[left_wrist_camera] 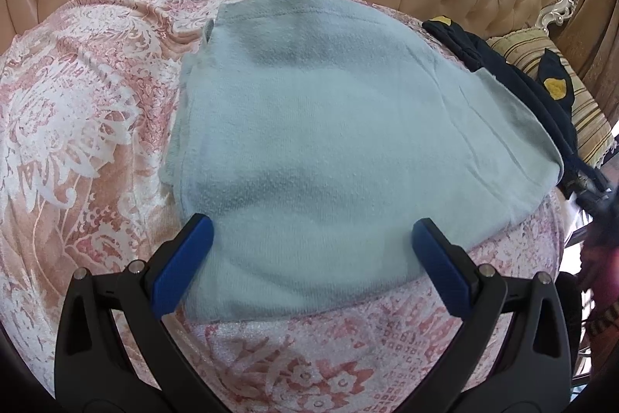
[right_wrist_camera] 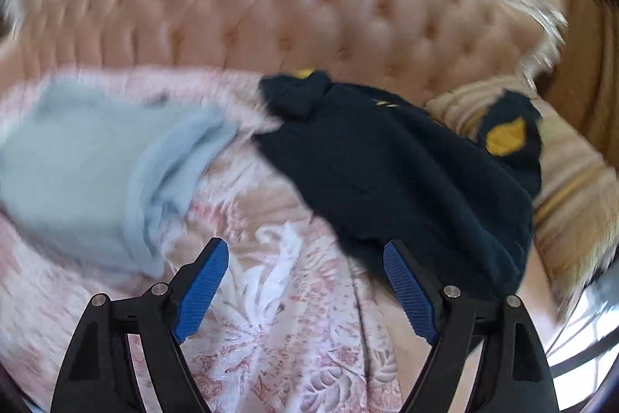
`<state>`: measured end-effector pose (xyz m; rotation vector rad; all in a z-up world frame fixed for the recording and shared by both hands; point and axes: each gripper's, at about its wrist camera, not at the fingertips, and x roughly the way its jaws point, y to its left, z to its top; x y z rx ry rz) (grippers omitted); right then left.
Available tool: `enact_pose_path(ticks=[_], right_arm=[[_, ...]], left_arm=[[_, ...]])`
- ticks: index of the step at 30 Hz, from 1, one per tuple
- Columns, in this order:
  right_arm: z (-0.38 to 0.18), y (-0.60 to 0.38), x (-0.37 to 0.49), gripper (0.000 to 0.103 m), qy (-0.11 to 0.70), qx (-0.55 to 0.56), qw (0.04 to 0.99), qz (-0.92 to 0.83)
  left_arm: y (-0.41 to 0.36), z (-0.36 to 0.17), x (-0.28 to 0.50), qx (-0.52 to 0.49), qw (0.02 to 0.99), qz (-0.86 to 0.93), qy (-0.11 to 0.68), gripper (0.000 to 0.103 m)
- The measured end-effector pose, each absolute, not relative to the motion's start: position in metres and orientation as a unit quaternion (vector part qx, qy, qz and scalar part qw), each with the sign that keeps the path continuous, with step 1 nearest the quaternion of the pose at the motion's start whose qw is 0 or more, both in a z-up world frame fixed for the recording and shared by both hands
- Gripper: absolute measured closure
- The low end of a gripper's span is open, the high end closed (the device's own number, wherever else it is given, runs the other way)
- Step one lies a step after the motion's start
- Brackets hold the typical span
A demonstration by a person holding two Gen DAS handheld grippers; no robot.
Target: Fold clothes
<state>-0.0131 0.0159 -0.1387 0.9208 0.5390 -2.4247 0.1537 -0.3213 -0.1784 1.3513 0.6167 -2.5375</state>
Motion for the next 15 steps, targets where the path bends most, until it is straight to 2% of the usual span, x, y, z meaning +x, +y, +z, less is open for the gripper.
enact_pose_path(ticks=[7, 9, 10, 11, 12, 15], right_arm=[[-0.144, -0.005, 0.013, 0.021, 0.245, 0.34, 0.33, -0.846], [-0.149, -0.01, 0.007, 0.034, 0.233, 0.35, 0.344, -0.84], [-0.151, -0.011, 0.001, 0.054, 0.221, 0.36, 0.351, -0.836], [-0.154, -0.012, -0.005, 0.064, 0.209, 0.37, 0.357, -0.832], [-0.156, -0.012, -0.009, 0.07, 0.199, 0.379, 0.364, -0.827], [-0.159, -0.008, -0.005, 0.071, 0.185, 0.397, 0.392, -0.809]], left_arm=[[-0.32, -0.179, 0.154, 0.459, 0.102, -0.86, 0.2, 0.0], [-0.32, -0.179, 0.152, 0.463, 0.101, -0.858, 0.198, 0.0], [-0.32, -0.179, 0.152, 0.465, 0.101, -0.857, 0.198, 0.0], [-0.32, -0.179, 0.151, 0.466, 0.102, -0.856, 0.199, 0.0], [-0.32, -0.179, 0.151, 0.466, 0.102, -0.856, 0.2, 0.0], [-0.32, -0.179, 0.15, 0.467, 0.106, -0.855, 0.2, 0.0]])
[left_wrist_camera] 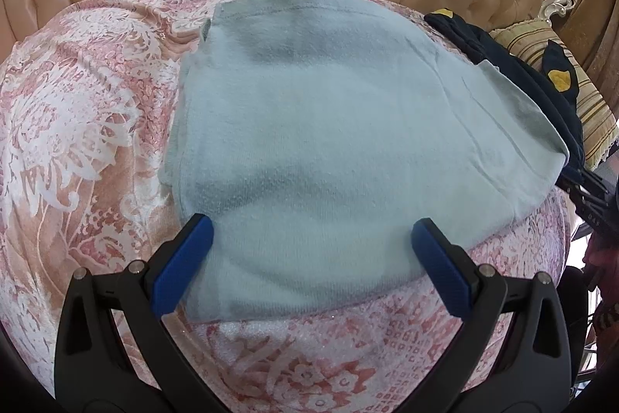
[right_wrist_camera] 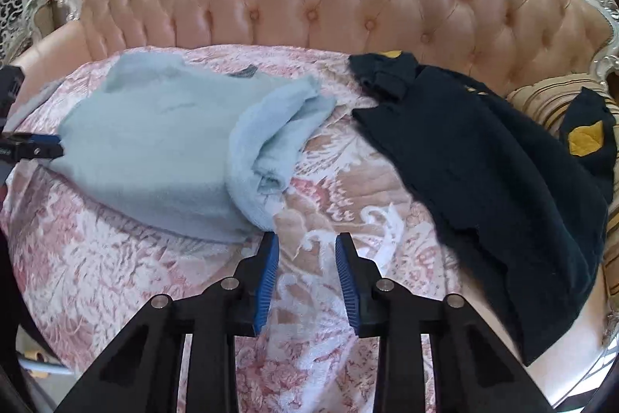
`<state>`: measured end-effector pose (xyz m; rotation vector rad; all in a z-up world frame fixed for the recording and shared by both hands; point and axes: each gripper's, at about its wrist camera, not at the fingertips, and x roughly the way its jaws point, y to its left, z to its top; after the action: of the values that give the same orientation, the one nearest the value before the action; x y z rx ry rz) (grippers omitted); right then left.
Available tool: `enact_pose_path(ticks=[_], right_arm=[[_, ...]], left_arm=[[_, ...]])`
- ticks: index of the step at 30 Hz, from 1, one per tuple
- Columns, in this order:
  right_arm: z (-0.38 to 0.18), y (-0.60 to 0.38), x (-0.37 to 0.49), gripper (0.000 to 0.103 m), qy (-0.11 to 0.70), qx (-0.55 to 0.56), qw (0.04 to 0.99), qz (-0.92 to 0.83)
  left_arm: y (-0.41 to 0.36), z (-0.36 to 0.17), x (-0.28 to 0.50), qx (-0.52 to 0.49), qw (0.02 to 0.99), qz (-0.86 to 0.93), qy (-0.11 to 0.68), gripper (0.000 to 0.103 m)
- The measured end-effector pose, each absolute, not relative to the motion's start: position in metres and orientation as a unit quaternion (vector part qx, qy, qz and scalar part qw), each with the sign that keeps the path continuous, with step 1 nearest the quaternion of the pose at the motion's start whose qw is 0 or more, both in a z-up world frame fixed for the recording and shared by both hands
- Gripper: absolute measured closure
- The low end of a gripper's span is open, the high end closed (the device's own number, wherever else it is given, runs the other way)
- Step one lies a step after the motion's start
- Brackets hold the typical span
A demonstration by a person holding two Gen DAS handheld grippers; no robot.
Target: Fold clothes
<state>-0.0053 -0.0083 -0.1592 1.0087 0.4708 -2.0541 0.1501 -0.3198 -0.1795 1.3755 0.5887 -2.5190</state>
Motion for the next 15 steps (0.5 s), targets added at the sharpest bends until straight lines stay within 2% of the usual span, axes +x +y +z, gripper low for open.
enact_pose_path(ticks=[7, 11, 13, 14, 15], right_arm=[[-0.157, -0.005, -0.003, 0.071, 0.183, 0.39, 0.432, -0.793], [-0.155, -0.016, 0.0, 0.071, 0.209, 0.375, 0.466, -0.774], [-0.153, -0.022, 0.004, 0.085, 0.23, 0.357, 0.478, -0.769], [-0.152, -0.023, 0.005, 0.097, 0.234, 0.35, 0.481, -0.769], [-0.15, -0.023, 0.007, 0.097, 0.237, 0.344, 0.481, -0.771]], left_arm=[[-0.318, -0.18, 0.147, 0.472, 0.11, -0.853, 0.191, 0.0], [-0.318, -0.181, 0.147, 0.474, 0.109, -0.853, 0.19, 0.0], [-0.317, -0.181, 0.147, 0.475, 0.11, -0.853, 0.188, 0.0], [-0.317, -0.181, 0.147, 0.475, 0.111, -0.853, 0.187, 0.0], [-0.316, -0.181, 0.147, 0.475, 0.111, -0.853, 0.186, 0.0]])
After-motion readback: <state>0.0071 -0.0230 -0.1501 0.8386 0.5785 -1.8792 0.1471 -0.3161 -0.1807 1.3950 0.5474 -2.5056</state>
